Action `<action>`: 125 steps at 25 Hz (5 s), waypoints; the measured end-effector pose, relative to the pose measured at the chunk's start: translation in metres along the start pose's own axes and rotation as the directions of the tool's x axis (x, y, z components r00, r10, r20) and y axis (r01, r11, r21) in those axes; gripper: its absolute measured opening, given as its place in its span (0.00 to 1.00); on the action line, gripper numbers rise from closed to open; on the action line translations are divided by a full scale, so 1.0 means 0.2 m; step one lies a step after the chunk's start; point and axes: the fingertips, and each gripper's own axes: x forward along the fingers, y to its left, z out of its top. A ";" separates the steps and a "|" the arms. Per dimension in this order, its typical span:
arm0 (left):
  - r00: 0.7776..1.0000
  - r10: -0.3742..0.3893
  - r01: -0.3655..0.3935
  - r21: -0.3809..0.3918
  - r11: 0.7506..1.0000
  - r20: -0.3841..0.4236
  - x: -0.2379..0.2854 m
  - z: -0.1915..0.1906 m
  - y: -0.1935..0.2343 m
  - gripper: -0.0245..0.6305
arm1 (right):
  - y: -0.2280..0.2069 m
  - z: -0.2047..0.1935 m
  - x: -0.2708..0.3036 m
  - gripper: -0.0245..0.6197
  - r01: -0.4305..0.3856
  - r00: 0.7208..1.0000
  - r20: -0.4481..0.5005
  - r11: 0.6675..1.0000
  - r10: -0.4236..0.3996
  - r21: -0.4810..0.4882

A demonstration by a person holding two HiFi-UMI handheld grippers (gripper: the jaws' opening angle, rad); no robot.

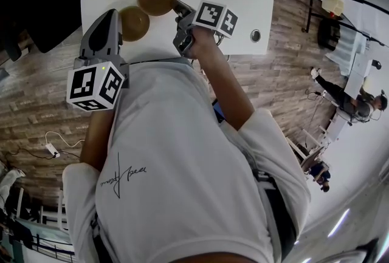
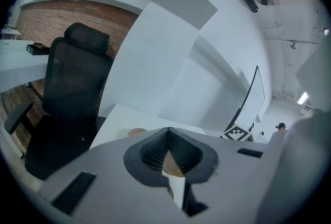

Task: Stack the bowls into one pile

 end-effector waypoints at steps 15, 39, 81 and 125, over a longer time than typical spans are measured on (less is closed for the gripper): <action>0.999 0.036 -0.035 -0.030 0.999 0.031 -0.05 0.02 0.07 0.04 | 0.13 -0.05 0.05 0.08 -0.044 0.998 -0.048 0.998 0.042 -0.040; 0.998 0.047 -0.045 -0.054 0.998 0.040 -0.12 0.01 0.11 0.04 | 0.23 -0.27 0.09 0.08 -0.094 0.984 -0.160 0.992 0.080 -0.080; 1.000 0.023 -0.023 -0.109 0.994 -0.001 -0.11 -0.05 0.15 0.04 | 0.10 -0.48 0.12 0.11 -0.053 0.956 -0.288 0.998 0.058 0.025; 0.999 -0.013 0.010 -0.109 0.994 -0.029 -0.08 -0.07 0.12 0.04 | 0.14 -0.11 0.10 0.12 0.040 0.993 -0.087 0.932 -0.077 -0.361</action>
